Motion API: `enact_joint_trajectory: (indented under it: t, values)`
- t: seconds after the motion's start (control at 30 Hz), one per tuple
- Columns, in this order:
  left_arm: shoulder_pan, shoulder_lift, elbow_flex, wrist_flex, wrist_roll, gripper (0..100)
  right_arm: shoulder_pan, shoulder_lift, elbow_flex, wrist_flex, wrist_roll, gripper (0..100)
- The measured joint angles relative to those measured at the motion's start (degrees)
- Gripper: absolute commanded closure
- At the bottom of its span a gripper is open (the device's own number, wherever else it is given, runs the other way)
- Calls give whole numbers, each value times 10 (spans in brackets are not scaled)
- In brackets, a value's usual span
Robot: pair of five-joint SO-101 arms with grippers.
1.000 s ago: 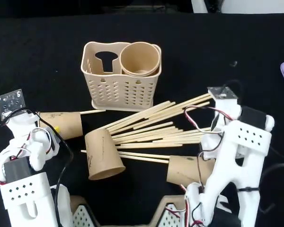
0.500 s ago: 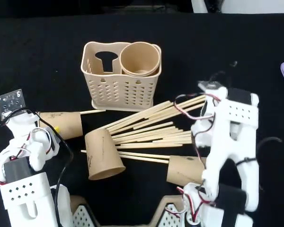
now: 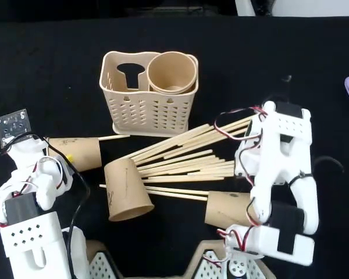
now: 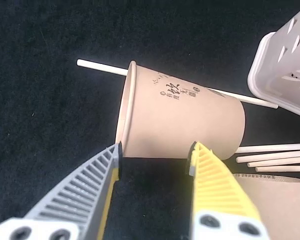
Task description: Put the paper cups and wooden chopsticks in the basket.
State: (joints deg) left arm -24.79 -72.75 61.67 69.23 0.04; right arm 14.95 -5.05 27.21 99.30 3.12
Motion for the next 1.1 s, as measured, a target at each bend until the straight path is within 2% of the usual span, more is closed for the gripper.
enact_joint_trajectory:
  t: [0.2,0.53,0.83,1.1]
  values:
    - [0,0,0,-1,0,766,0,3,5,0,0,985]
    - [0,0,0,-1,0,767,0,3,-5,0,6,988]
    - [0,0,0,-1,0,767,98,3,-135,0,-4,988]
    - [0,0,0,-1,2,767,126,-3,-216,0,-4,988]
